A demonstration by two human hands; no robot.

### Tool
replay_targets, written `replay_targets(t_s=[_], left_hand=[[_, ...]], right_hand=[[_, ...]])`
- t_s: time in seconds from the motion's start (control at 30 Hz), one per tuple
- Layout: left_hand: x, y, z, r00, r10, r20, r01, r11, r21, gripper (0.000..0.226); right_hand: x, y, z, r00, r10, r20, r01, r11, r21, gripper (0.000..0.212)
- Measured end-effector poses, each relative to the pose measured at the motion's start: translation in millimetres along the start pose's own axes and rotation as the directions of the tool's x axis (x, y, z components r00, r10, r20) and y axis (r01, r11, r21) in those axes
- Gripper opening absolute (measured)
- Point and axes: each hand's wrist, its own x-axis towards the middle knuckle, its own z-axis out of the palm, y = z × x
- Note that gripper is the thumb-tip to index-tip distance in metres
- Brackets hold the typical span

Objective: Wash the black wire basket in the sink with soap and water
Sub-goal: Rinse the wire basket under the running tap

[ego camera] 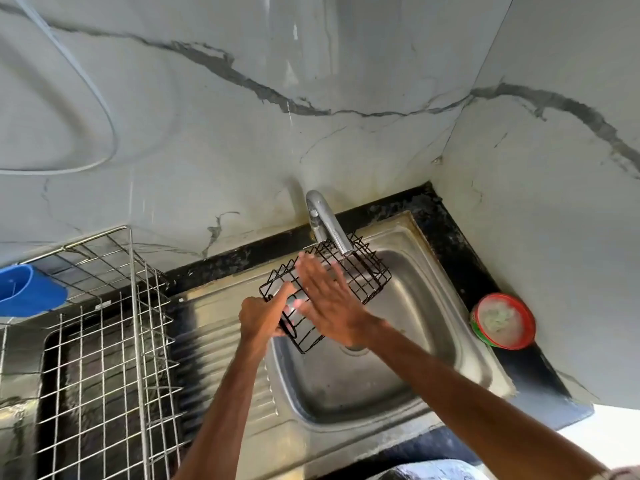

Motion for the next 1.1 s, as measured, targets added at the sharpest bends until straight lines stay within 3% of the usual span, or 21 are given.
replay_targets(t_s=[0.1, 0.17, 0.23, 0.33, 0.4, 0.47, 0.53, 0.6, 0.67, 0.73, 0.83, 0.97, 1.03, 1.1], left_hand=[[1.3, -7.8, 1.9, 0.998, 0.019, 0.054, -0.016, 0.998, -0.062, 0.040], [3.4, -11.1, 5.3, 0.998, 0.029, 0.052, -0.022, 0.992, -0.121, 0.056], [6.1, -12.2, 11.0, 0.998, 0.034, 0.045, -0.026, 0.988, -0.153, 0.068], [7.1, -10.8, 20.0, 0.998, 0.047, 0.044, -0.038, 0.983, -0.181, 0.049], [11.9, -16.0, 26.6, 0.998, 0.029, 0.047, -0.019, 0.979, -0.202, 0.046], [13.8, -20.5, 32.8, 0.997, 0.013, 0.073, 0.007, 0.966, -0.258, 0.053], [14.6, -24.5, 37.4, 0.997, -0.011, 0.077, 0.035, 0.945, -0.325, 0.057], [13.0, -27.8, 38.4, 0.998, -0.020, 0.054, 0.038, 0.926, -0.376, 0.042], [13.1, -34.2, 37.2, 0.998, -0.025, 0.049, 0.043, 0.919, -0.393, 0.032], [13.4, -41.1, 35.2, 0.997, -0.033, 0.074, 0.059, 0.919, -0.390, 0.036], [10.7, -48.5, 31.5, 0.994, -0.036, 0.100, 0.070, 0.927, -0.369, 0.043], [-0.2, -59.5, 34.9, 0.993, -0.029, 0.117, 0.068, 0.938, -0.340, 0.047], [-5.7, -63.3, 37.4, 0.993, -0.036, 0.113, 0.074, 0.934, -0.350, 0.047], [-7.0, -66.7, 38.6, 0.994, -0.054, 0.096, 0.086, 0.922, -0.378, 0.046]], right_hand=[[-16.9, 0.9, 10.4, 0.988, -0.114, -0.104, 0.103, 0.989, -0.105, 0.074], [-18.6, 25.5, 8.2, 0.981, -0.094, -0.172, 0.073, 0.990, -0.124, 0.074], [-16.5, 59.3, 0.3, 0.975, 0.060, -0.214, -0.079, 0.993, -0.082, 0.075], [-7.8, 101.9, -13.1, 0.908, 0.358, -0.219, -0.365, 0.931, 0.010, 0.080], [1.9, 102.1, -15.8, 0.879, 0.426, -0.215, -0.432, 0.902, 0.021, 0.082], [10.7, 78.7, -13.9, 0.898, 0.374, -0.230, -0.388, 0.921, -0.018, 0.084], [7.8, 39.5, -7.0, 0.953, 0.227, -0.203, -0.247, 0.965, -0.083, 0.081], [-5.9, 8.8, 2.3, 0.992, 0.034, -0.121, -0.057, 0.980, -0.189, 0.077], [-20.8, 1.7, 7.5, 0.994, -0.090, -0.070, 0.069, 0.964, -0.255, 0.074], [-24.0, 16.9, 6.8, 0.988, -0.118, -0.101, 0.091, 0.966, -0.242, 0.074], [-13.8, 56.0, -7.5, 0.987, 0.074, -0.140, -0.093, 0.986, -0.136, 0.080], [12.4, 107.5, -34.5, 0.918, 0.387, -0.089, -0.391, 0.920, -0.027, 0.099], [24.4, 110.0, -39.6, 0.886, 0.464, -0.018, -0.464, 0.886, -0.006, 0.098], [33.8, 97.8, -32.9, 0.888, 0.455, -0.063, -0.458, 0.886, -0.069, 0.087]])
